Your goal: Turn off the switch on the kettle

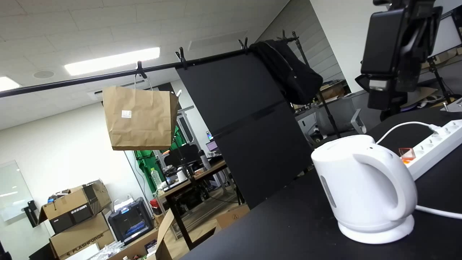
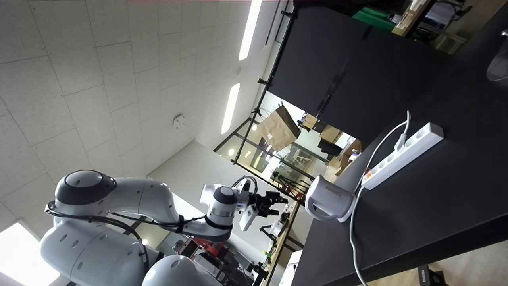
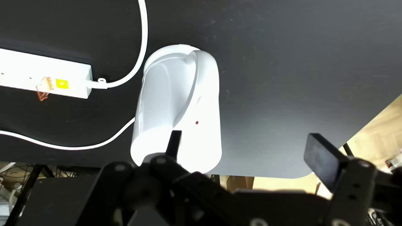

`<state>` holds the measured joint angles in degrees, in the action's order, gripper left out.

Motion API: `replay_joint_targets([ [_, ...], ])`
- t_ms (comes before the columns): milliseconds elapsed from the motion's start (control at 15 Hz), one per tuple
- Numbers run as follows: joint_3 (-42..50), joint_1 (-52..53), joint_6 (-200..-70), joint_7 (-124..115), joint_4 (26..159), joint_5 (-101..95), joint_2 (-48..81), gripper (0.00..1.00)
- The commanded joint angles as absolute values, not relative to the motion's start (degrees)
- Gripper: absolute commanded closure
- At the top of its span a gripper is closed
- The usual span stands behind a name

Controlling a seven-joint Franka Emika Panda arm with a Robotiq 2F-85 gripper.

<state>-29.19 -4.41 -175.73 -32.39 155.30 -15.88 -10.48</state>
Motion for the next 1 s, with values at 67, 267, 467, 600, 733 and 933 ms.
replay_joint_targets([
  [67,-37.61,-15.57,-180.53,-39.95,156.59,-23.71,-11.95,0.0],
  [267,-42.55,-21.06,-181.24,-40.05,155.12,-24.74,-9.96,0.0],
  [467,-47.7,-25.98,-181.69,-39.91,154.57,-24.51,-9.13,0.0],
  [600,-51.02,-29.14,-182.32,-39.62,154.4,-24.18,-8.61,0.0],
  [733,-53.82,-31.75,-182.08,-39.36,153.95,-23.67,-7.41,0.0],
  [933,-51.73,-29.3,-181.72,-36.98,155.33,-22.56,-8.65,0.0],
])
